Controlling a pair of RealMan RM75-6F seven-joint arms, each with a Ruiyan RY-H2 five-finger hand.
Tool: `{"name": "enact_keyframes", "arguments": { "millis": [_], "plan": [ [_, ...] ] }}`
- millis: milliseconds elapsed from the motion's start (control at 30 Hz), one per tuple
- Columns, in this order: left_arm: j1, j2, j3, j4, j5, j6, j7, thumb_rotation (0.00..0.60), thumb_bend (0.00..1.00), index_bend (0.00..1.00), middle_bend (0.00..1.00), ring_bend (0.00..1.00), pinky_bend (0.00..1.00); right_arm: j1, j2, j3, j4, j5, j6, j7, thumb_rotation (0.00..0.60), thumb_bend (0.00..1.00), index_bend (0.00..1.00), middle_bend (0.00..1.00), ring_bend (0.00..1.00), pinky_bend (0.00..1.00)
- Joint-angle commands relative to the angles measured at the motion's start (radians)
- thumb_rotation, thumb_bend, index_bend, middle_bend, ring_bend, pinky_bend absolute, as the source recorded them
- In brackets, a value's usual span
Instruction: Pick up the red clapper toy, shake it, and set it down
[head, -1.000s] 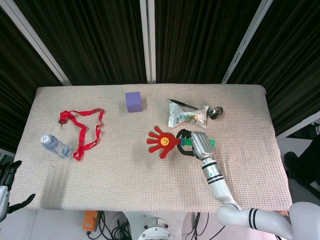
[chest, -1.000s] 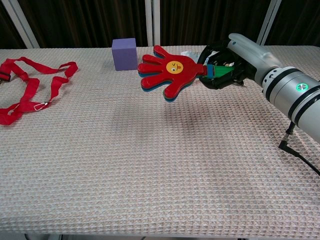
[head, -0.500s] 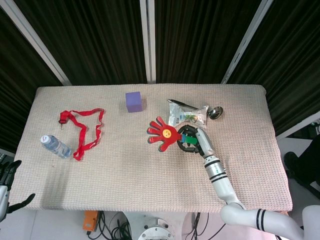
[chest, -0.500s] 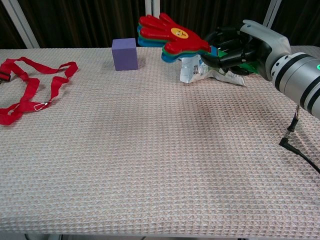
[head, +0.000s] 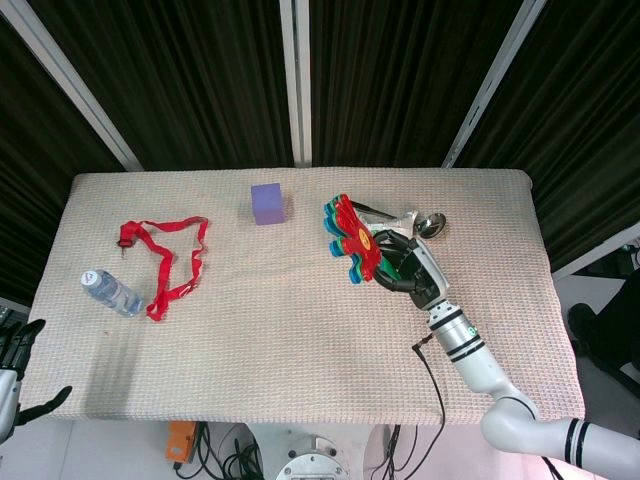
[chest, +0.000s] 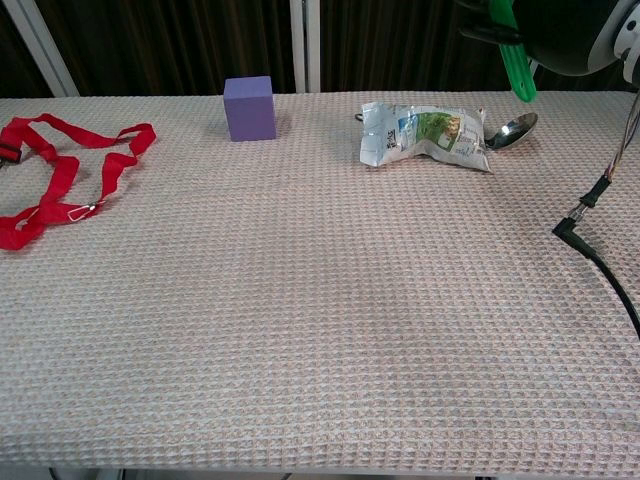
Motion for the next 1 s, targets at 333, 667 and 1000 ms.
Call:
{"name": "enact_keyframes", "arguments": {
  "millis": [333,667,1000],
  "plan": [
    [-0.001,-0.002,0.002,0.003,-0.009,-0.01,-0.016,0.6,0.14,0.04,0.07,0.0,0.0,0.068,-0.014,-0.134,0.124,0.023,0.066,-1.35,0.6,0.36,0.94,0.7,0.77,0.99],
    [0.0,0.001,0.001,0.002,-0.011,-0.007,-0.025,0.6,0.14,0.04,0.07,0.0,0.0,0.12,0.011,-0.122,-0.026,0.406,0.068,-1.714,0.6,0.36,0.97,0.73,0.77,0.99],
    [0.001,0.001,-0.004,0.001,-0.014,-0.001,-0.03,0.6,0.14,0.04,0.07,0.0,0.0,0.022,0.04,0.051,-0.121,0.394,0.002,-0.977,0.6,0.36,0.98,0.74,0.77,1.0]
  ]
}}
